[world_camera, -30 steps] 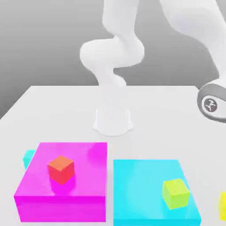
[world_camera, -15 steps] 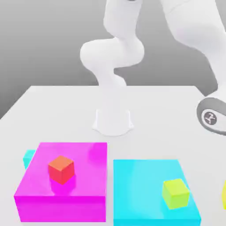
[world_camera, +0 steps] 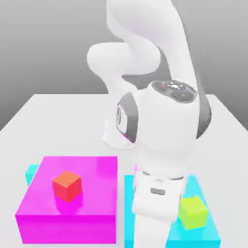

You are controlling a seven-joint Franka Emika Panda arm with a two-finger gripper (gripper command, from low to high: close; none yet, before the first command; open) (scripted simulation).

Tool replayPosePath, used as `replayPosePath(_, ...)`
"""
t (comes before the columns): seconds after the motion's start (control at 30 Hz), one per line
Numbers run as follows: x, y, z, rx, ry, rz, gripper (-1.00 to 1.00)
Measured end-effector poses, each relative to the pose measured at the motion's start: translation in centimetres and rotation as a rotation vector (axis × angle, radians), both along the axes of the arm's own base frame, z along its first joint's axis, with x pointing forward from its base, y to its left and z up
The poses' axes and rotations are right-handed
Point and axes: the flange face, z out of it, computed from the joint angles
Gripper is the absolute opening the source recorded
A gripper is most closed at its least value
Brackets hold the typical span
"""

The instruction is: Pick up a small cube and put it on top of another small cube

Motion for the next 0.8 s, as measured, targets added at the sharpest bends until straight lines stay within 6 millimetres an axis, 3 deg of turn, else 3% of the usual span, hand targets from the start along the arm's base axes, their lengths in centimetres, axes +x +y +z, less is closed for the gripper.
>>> replayPosePath(0.17, -4.6, -12.6, 1.3, -0.044, 0.028, -0.013, -1.00)
replayPosePath(0.3, -12.6, -21.2, 1.9, -0.026, 0.074, -0.074, -1.00)
replayPosePath(0.37, -17.2, -24.4, 2.0, -0.001, 0.090, -0.116, -1.00)
replayPosePath(0.43, -21.6, -26.3, 1.9, 0.031, 0.100, -0.145, -1.00)
replayPosePath(0.57, -28.2, -26.6, 1.1, 0.111, 0.097, -0.148, -1.00)
replayPosePath(0.73, -29.0, -26.1, -1.3, 0.189, 0.085, -0.146, -1.00)
replayPosePath(0.8, -30.2, -27.0, -2.3, 0.209, 0.079, -0.188, -1.00)
